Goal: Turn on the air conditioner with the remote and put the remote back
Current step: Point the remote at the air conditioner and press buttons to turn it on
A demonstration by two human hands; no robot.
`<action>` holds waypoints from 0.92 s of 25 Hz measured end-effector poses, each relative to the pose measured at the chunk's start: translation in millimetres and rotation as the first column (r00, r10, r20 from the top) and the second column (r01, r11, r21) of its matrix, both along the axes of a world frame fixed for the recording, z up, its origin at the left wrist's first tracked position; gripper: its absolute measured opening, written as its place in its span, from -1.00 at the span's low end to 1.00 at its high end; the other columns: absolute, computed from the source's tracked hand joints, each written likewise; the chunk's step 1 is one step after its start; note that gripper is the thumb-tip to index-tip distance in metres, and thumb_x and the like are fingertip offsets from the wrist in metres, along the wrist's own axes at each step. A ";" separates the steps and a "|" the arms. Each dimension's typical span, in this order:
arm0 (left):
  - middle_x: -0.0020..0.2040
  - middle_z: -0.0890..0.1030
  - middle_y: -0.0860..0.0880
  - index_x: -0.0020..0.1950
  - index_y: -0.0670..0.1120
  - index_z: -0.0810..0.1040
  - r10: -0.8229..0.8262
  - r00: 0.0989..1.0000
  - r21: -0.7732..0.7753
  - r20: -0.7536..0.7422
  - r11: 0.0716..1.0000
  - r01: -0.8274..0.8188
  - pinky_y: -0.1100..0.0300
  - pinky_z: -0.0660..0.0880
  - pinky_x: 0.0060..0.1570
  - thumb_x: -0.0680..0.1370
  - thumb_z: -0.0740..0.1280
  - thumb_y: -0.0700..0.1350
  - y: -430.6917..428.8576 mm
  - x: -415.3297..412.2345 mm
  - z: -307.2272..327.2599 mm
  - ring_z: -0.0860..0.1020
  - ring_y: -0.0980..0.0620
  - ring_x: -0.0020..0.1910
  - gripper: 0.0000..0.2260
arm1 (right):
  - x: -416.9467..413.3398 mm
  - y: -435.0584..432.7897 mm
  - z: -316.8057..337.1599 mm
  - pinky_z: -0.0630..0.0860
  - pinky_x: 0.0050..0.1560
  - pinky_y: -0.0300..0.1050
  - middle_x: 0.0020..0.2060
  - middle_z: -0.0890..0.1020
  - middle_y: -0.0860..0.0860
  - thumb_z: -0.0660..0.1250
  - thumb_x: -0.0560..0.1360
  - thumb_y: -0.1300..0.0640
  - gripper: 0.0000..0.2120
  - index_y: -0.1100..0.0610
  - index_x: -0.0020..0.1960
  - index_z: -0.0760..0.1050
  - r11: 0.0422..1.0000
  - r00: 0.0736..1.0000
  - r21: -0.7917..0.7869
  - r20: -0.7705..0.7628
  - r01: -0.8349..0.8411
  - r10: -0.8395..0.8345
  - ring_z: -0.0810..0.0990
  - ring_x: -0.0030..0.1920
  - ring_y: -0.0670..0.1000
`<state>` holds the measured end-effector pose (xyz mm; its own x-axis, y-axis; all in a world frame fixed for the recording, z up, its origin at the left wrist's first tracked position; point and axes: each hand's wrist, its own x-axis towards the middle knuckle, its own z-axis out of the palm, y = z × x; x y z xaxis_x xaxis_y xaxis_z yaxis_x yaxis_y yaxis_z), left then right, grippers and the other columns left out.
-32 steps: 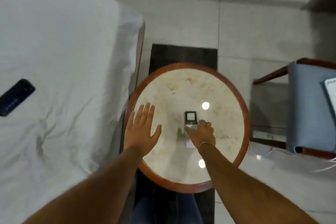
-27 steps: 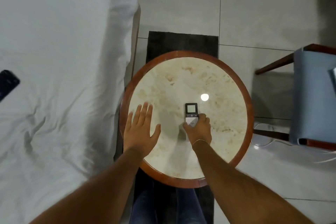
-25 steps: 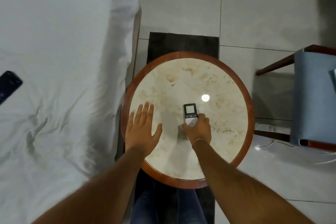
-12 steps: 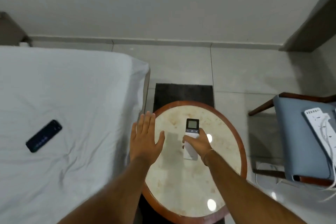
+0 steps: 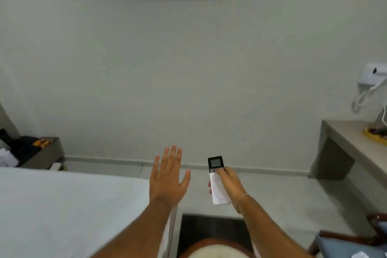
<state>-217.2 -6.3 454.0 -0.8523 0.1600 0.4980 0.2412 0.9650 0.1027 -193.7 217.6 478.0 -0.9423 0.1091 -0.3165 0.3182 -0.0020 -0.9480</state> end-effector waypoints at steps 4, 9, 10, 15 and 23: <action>0.73 0.12 -0.05 0.72 -0.04 0.11 -0.013 0.983 0.023 -0.185 1.000 0.017 -0.14 0.00 0.62 0.68 0.05 0.25 -5.8 -28.1 107.7 0.10 -0.07 0.70 -0.34 | -19.1 -11.3 115.3 0.63 -0.36 -0.10 -0.25 0.75 0.21 0.24 0.70 0.03 -0.69 0.26 0.27 0.52 1.000 0.981 0.010 -0.194 -0.012 0.014 0.69 -0.34 0.17; 0.73 0.14 -0.05 0.72 -0.04 0.14 -0.005 0.910 0.053 -0.414 0.998 0.029 -0.15 0.04 0.64 0.71 0.01 0.24 -12.2 -41.8 217.6 0.05 -0.04 0.71 -0.37 | -20.5 -21.4 235.2 0.62 -0.36 -0.15 -0.24 0.78 0.15 0.18 0.69 0.07 -0.74 0.20 0.23 0.54 1.000 0.943 0.021 -0.332 -0.006 0.012 0.71 -0.35 0.14; 0.72 0.15 -0.05 0.71 -0.05 0.16 -0.011 0.893 0.053 -0.451 0.998 0.039 -0.16 0.06 0.64 0.71 0.02 0.23 -12.3 -43.2 234.6 0.06 -0.04 0.70 -0.37 | -18.6 -22.3 254.5 0.63 -0.36 -0.15 -0.24 0.78 0.15 0.17 0.68 0.08 -0.73 0.20 0.23 0.54 1.000 0.939 0.014 -0.345 -0.013 0.018 0.72 -0.34 0.14; 0.72 0.16 -0.05 0.71 -0.05 0.18 -0.016 0.811 0.041 -0.585 0.998 0.049 -0.18 0.10 0.63 0.71 0.05 0.21 -12.3 -47.6 302.7 0.09 -0.04 0.70 -0.38 | -9.2 -26.0 321.0 0.66 -0.34 -0.12 -0.26 0.76 0.19 0.19 0.66 0.06 -0.66 0.29 0.23 0.56 0.998 0.918 -0.028 -0.395 -0.052 0.037 0.71 -0.35 0.16; 0.73 0.13 -0.05 0.72 -0.04 0.14 -0.029 0.751 0.000 -0.660 0.999 0.038 -0.18 0.02 0.65 0.71 0.03 0.23 -2.7 -49.5 368.1 0.02 -0.04 0.71 -0.38 | 4.1 -20.3 375.9 0.66 -0.32 -0.12 -0.24 0.77 0.24 0.22 0.65 0.05 -0.73 0.23 0.10 0.56 0.997 0.882 -0.067 -0.470 -0.028 -0.007 0.73 -0.33 0.16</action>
